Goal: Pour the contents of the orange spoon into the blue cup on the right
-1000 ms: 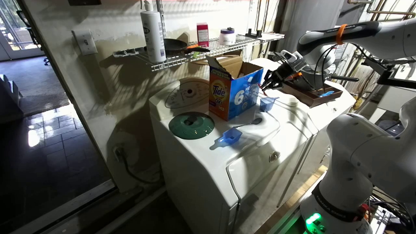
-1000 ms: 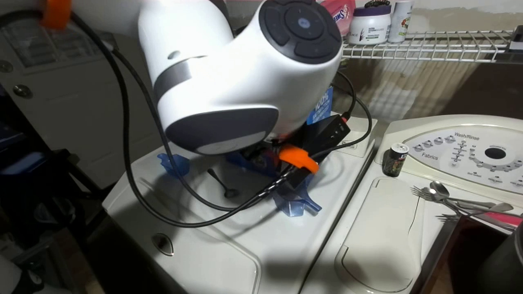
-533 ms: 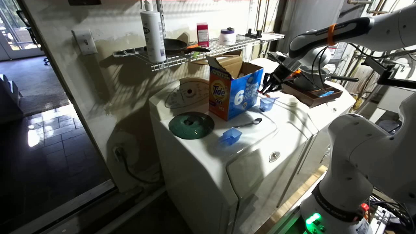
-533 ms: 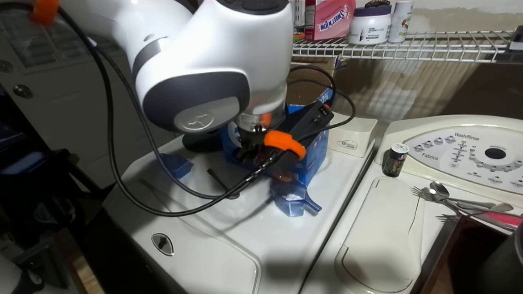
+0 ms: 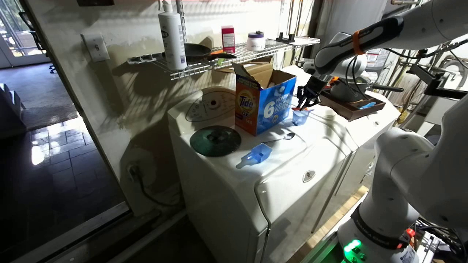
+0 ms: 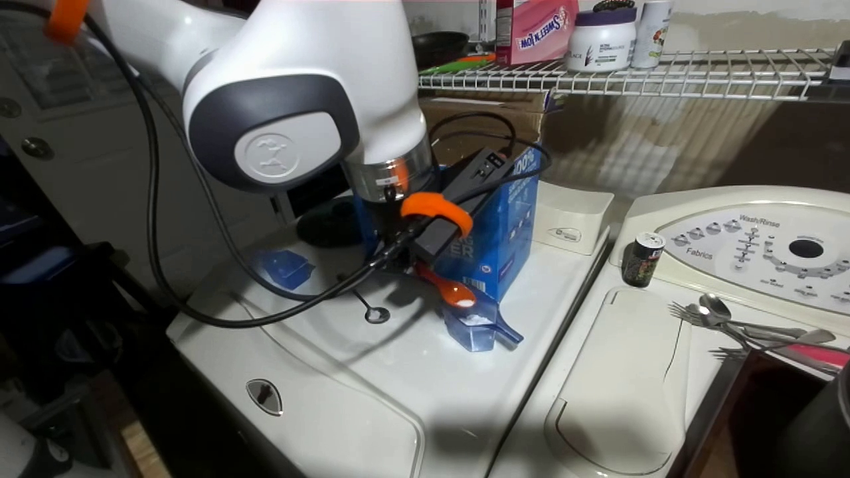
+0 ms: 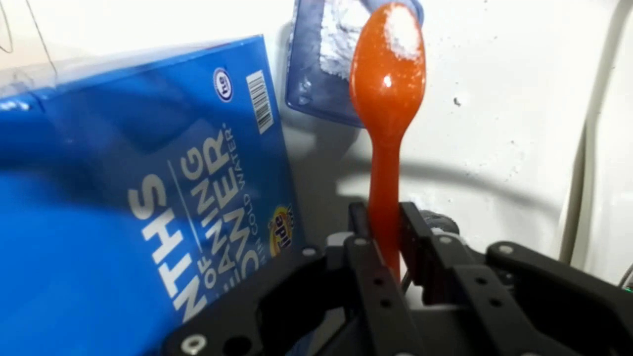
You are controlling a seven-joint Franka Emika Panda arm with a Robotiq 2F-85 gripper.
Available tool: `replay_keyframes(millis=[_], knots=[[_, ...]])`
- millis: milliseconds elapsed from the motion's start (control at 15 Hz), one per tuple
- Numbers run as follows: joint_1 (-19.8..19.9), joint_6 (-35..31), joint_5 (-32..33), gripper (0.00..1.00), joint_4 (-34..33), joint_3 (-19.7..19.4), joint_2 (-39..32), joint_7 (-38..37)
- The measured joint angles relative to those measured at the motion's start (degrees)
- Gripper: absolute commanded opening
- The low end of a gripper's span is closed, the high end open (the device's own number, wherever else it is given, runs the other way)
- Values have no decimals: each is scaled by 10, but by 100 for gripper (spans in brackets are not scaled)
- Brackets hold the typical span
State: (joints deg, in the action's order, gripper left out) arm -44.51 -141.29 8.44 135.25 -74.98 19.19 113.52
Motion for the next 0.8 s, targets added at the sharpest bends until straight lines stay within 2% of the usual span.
replay_keyframes(millis=[267,600,800], knots=[[104,0,0,5,32,118,-60,-6],[295,-2,33,5,53,323,-93,-35],[388,-3,51,5,66,417,-90,-49]])
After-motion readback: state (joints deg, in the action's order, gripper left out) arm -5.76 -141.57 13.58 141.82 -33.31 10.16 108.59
